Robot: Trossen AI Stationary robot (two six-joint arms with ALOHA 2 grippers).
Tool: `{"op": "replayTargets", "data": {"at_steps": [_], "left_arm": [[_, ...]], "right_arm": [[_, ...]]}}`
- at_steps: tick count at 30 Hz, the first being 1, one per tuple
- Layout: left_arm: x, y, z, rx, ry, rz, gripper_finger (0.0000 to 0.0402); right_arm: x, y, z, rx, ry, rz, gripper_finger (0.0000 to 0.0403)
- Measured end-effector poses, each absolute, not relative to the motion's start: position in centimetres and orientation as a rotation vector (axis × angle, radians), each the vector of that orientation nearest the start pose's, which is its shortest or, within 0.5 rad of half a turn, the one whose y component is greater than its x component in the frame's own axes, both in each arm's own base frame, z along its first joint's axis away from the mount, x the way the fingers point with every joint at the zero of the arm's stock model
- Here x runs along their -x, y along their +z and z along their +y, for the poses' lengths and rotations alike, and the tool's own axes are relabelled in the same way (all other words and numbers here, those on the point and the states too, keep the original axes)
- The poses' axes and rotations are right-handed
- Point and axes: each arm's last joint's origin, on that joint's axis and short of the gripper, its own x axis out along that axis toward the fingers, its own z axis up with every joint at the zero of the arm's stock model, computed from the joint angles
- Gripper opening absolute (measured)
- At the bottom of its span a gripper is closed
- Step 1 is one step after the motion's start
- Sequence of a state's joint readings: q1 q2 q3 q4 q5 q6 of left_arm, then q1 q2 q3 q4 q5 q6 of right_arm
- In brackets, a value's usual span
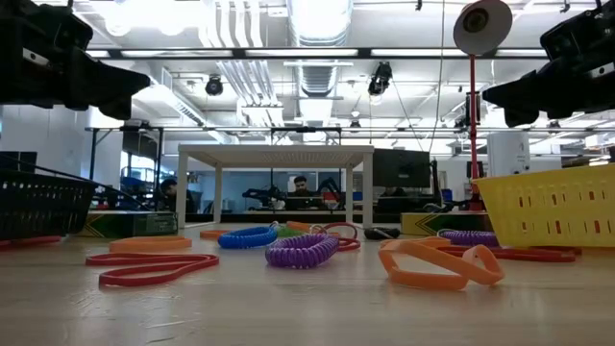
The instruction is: Pick & Place Office Desk Supplies
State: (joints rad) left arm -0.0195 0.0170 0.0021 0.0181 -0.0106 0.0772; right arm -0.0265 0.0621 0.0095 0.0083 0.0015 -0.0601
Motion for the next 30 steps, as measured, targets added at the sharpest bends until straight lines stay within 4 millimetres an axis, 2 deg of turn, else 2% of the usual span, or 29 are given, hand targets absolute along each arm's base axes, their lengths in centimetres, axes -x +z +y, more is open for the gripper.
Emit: {"op": "replayTargets", "data": {"at_steps": [12, 20, 22, 27, 30], "left_arm": [[-9.86, 16.46, -0.16, -0.077, -0.009, -0.003, 0.0026], [-9.86, 16.47, -0.16, -0.078, -0.008, -0.004, 0.0026], [-9.86, 16.51, 0.0, -0.09, 0.04, -0.006, 0.0026], [-9.83, 16.81, 0.24, -0.167, 0.119, -0.029, 0.0026], [-9.83, 16.85, 0.23, -0.168, 0.118, -0.033, 0.0026]], "right_arm": [[-10.09, 16.26, -0.27, 0.06, -0.027, 0.045, 0.0034], [-10.09, 16.31, -0.27, 0.198, -0.024, 0.042, 0.0034], [-10.1, 16.42, -0.27, 0.144, -0.025, 0.03, 0.0034], [-10.1, 16.89, -0.27, -0.267, -0.024, -0.025, 0.0034], [-10.1, 16.89, -0.27, -0.398, -0.023, -0.025, 0.0034]]}}
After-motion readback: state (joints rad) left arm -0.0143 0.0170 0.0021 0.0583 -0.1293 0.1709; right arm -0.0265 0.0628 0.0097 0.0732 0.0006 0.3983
